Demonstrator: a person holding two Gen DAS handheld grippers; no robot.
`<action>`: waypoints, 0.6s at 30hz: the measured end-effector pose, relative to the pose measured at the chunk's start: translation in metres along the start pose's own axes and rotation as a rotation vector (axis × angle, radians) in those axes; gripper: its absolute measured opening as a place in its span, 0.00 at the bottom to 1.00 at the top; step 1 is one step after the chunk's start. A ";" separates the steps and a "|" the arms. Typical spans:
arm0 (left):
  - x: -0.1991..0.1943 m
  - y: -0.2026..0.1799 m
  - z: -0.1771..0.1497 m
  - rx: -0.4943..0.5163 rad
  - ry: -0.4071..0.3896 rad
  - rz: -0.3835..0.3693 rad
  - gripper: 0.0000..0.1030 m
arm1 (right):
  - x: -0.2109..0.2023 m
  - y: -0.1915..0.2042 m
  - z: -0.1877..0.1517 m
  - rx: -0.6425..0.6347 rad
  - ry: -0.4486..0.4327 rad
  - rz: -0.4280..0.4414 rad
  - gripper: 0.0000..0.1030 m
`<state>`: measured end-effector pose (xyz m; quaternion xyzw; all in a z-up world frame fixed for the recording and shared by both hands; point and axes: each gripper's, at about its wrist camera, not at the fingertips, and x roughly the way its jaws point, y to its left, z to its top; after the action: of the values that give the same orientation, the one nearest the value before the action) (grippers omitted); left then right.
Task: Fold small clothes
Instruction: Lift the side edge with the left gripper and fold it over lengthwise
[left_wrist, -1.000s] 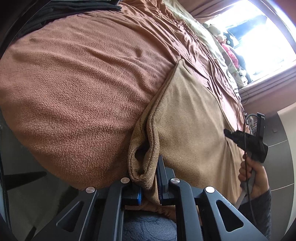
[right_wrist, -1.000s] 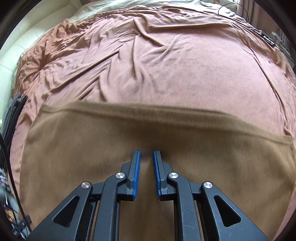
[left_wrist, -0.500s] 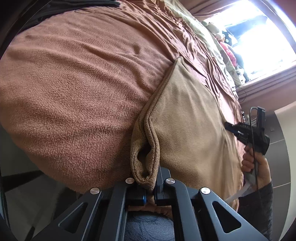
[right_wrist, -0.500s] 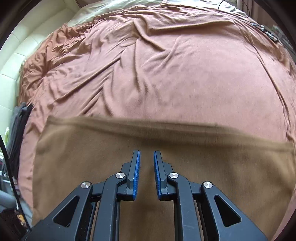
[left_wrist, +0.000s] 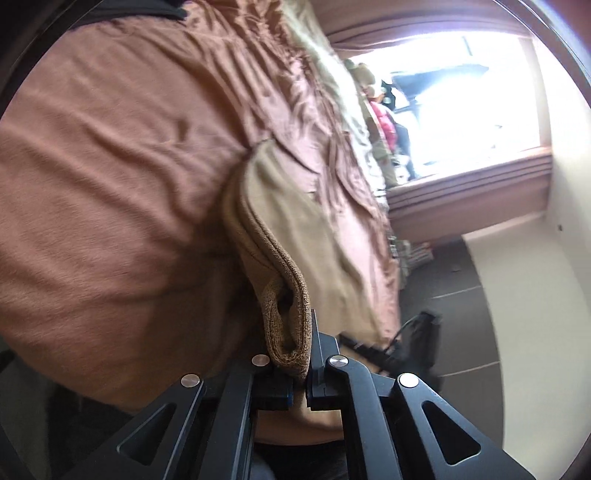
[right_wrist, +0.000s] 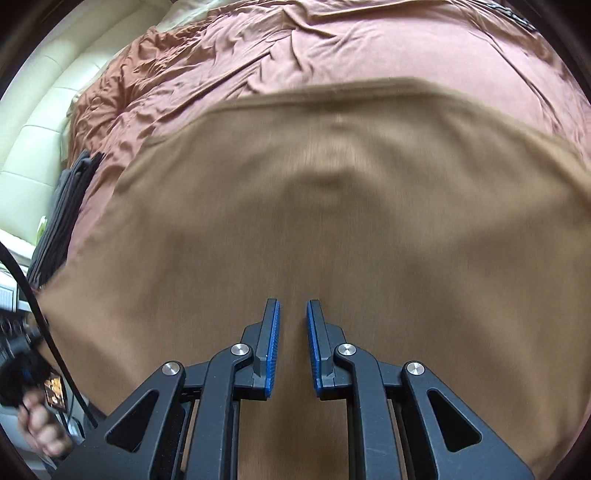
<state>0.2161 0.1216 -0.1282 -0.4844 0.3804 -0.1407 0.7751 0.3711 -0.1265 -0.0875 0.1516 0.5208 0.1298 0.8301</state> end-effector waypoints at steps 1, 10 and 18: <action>0.001 -0.005 0.002 0.008 0.001 -0.012 0.03 | -0.002 -0.001 -0.007 0.004 -0.006 0.006 0.11; 0.012 -0.054 0.012 0.082 0.023 -0.075 0.03 | -0.019 0.007 -0.073 0.000 -0.060 0.068 0.11; 0.029 -0.097 0.012 0.147 0.051 -0.088 0.03 | -0.027 0.010 -0.108 -0.038 -0.055 0.120 0.06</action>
<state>0.2586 0.0652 -0.0554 -0.4388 0.3668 -0.2145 0.7918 0.2615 -0.1150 -0.1062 0.1701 0.4851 0.1850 0.8375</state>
